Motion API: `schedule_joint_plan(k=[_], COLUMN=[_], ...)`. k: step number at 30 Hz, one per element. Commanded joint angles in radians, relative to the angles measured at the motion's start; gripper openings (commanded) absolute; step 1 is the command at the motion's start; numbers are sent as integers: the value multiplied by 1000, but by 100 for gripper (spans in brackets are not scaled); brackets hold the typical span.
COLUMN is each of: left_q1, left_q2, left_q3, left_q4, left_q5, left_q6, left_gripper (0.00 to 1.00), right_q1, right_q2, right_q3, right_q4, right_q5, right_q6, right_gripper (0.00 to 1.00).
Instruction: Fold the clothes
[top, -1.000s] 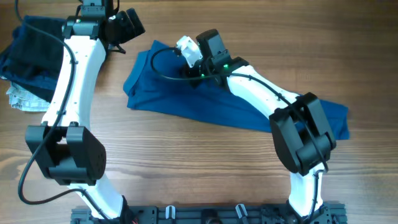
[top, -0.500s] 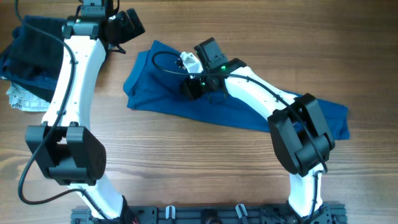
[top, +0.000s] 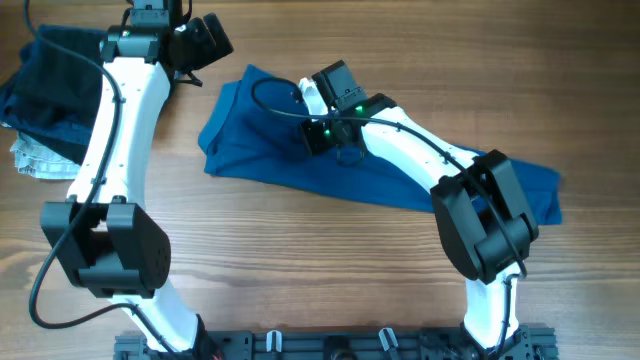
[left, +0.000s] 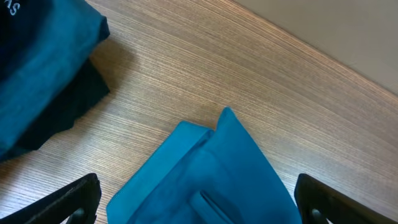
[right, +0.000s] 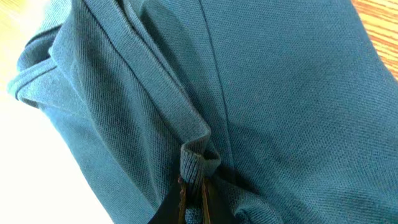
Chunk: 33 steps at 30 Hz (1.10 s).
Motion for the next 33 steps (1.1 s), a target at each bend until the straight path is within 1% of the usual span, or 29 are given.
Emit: schedule_joint_plan(k=[1,6,11,14,16,20,26,31,33], left_q1=[1,1,1,1,1,1,1,1,1], left_q2=[-2,-2,-2,-2,-2,-2,-2,-2,-2], left_q3=[5,5,5,5,5,5,5,5,5], left_q4=[0,0,0,0,0,0,0,0,0], left_q5=[-6,-6,-6,-6,-6,-6,-6,-6,-6], left_q6=[-6,-6,-6,-6,-6,-6,-6,-6,-6], left_gripper=[100,100,100,100,100,100,100,100,100], right_q1=[5,16,65,94,105,105,105,105,105], right_q2=[18,18,18,18,18,18,19,21,22], right_q3=[-7,-7,-7,-7,-7,-7,-7,-7,-7], right_q4=[-5,-13,-71,-75,-62,-60,-33,13,30], right_q5=[-82,-241,-243,-243,-228,-100,-73,71,150], right_q6=[36,189,310,374,381,379,417,413,385], right_gripper=[4,5,4,4,4,4,4,4,4])
